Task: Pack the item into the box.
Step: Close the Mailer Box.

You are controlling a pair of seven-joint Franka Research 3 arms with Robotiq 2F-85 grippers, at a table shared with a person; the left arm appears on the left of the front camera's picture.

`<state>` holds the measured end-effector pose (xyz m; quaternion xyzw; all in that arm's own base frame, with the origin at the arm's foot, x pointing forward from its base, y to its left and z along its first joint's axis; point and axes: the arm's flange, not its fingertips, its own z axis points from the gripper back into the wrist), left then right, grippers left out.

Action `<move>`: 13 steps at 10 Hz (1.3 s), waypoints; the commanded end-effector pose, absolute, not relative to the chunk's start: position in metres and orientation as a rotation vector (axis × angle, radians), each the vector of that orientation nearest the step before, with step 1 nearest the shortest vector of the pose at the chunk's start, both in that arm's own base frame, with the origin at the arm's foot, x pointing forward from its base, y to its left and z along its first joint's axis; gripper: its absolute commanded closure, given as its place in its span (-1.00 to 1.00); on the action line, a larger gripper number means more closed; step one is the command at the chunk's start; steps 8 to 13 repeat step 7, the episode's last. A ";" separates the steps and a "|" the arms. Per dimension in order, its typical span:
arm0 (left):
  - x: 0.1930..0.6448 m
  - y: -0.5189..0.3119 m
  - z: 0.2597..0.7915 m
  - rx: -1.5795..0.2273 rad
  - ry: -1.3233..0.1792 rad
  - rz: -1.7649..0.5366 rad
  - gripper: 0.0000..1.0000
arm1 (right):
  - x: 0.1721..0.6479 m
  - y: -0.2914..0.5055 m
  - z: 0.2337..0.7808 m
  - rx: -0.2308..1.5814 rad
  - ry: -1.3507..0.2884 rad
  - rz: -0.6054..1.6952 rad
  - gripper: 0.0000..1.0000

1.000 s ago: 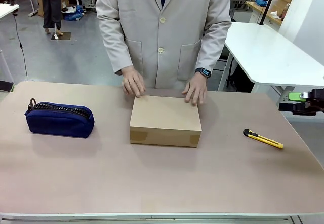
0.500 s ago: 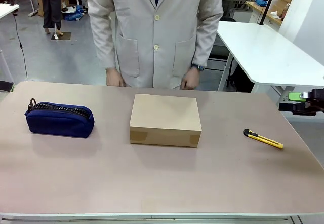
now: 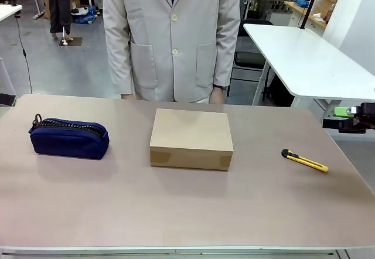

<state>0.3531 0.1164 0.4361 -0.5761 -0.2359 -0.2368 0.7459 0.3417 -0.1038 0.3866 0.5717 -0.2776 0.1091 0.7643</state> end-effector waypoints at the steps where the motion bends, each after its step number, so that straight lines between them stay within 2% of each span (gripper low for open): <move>1: 0.353 0.116 0.437 -1.257 -0.539 -0.524 -1.00 | 0.340 -0.103 0.389 1.249 -0.601 0.247 -1.00; 13: 0.353 0.116 0.437 -1.257 -0.539 -0.524 -1.00 | 0.340 -0.103 0.389 1.249 -0.601 0.247 -1.00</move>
